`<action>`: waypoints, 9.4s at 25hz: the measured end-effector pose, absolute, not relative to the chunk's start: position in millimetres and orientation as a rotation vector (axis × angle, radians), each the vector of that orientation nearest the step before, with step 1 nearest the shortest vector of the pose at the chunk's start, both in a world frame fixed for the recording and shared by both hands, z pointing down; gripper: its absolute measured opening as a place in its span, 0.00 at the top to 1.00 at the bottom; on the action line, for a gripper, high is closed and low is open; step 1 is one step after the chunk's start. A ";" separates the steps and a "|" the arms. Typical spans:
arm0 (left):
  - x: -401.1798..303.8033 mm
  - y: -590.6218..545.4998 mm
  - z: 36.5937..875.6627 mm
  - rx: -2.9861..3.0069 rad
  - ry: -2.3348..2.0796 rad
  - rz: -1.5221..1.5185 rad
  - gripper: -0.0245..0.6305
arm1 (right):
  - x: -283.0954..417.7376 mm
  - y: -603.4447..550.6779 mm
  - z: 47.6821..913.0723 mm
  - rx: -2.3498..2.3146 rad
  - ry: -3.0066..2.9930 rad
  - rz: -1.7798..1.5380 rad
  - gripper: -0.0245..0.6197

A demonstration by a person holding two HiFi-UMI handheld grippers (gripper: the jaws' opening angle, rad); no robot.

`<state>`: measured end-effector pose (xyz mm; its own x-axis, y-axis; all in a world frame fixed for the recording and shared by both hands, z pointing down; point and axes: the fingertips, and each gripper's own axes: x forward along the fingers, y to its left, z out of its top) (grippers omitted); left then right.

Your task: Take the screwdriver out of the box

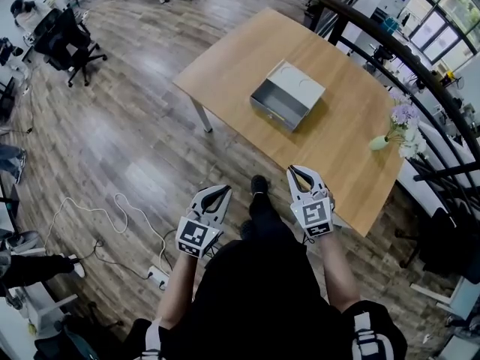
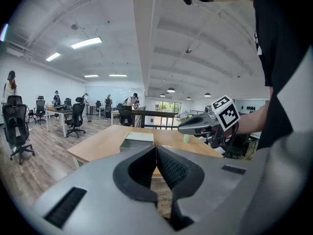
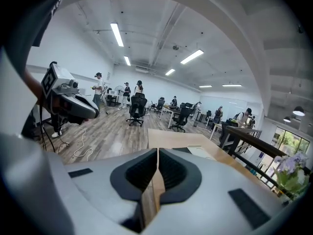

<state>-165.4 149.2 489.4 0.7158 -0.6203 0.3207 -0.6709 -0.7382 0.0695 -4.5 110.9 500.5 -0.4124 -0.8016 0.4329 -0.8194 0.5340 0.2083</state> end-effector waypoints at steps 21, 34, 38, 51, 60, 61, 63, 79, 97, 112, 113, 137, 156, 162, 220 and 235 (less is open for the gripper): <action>-131.8 21.2 479.7 2.730 -1.086 0.470 0.93 | 36.3 -18.4 523.5 1.299 -2.298 0.144 0.92; -90.5 -51.7 475.8 2.719 -1.106 0.517 0.93 | 75.0 -98.7 533.5 1.276 -2.328 0.190 0.92; -87.9 -67.2 474.9 2.698 -1.135 0.541 0.93 | 75.0 -117.1 543.6 1.220 -2.345 0.218 0.92; -68.1 -84.4 488.0 2.669 -1.173 0.639 0.93 | 83.8 -145.6 592.5 1.053 -2.353 0.283 0.92; -54.0 -100.1 492.6 2.710 -1.072 0.680 0.93 | 82.0 -148.3 625.9 0.979 -2.312 0.311 0.92; -52.1 -102.7 494.8 2.713 -1.057 0.684 0.93 | 82.1 -149.4 630.9 0.971 -2.302 0.325 0.92; -50.2 -107.8 497.7 2.709 -1.041 0.678 0.93 | 81.3 -149.5 641.6 0.948 -2.283 0.362 0.92; -69.1 -129.2 523.3 2.648 -0.992 0.642 0.93 | 58.6 -177.5 713.9 0.756 -2.150 0.642 0.78; -87.6 -185.4 526.7 2.680 -0.860 0.628 0.93 | 39.5 -190.4 751.4 0.600 -1.966 0.832 0.73; -106.6 -208.0 533.1 2.633 -0.915 0.610 0.93 | 40.1 -187.4 776.0 0.439 -1.843 0.946 0.74; -107.3 -208.5 533.2 2.631 -0.917 0.609 0.93 | 39.9 -187.3 776.6 0.435 -1.842 0.955 0.74; -109.6 -203.5 532.7 2.629 -0.944 0.610 0.93 | 33.7 -200.7 778.8 0.477 -1.796 0.611 0.78; -112.7 -196.4 528.8 2.639 -0.968 0.595 0.93 | 31.6 -204.6 778.0 0.621 -1.813 0.529 0.82; -111.1 -191.7 519.8 2.655 -0.983 0.587 0.93 | 29.7 -203.8 777.9 0.629 -1.826 0.511 0.83; -62.9 -189.2 508.9 2.825 -0.756 0.594 0.93 | 44.1 -180.7 585.4 1.138 -2.234 0.379 0.83; -32.8 -145.3 498.6 2.838 -0.834 0.573 0.93 | 68.5 -145.3 544.7 1.154 -2.398 0.304 0.83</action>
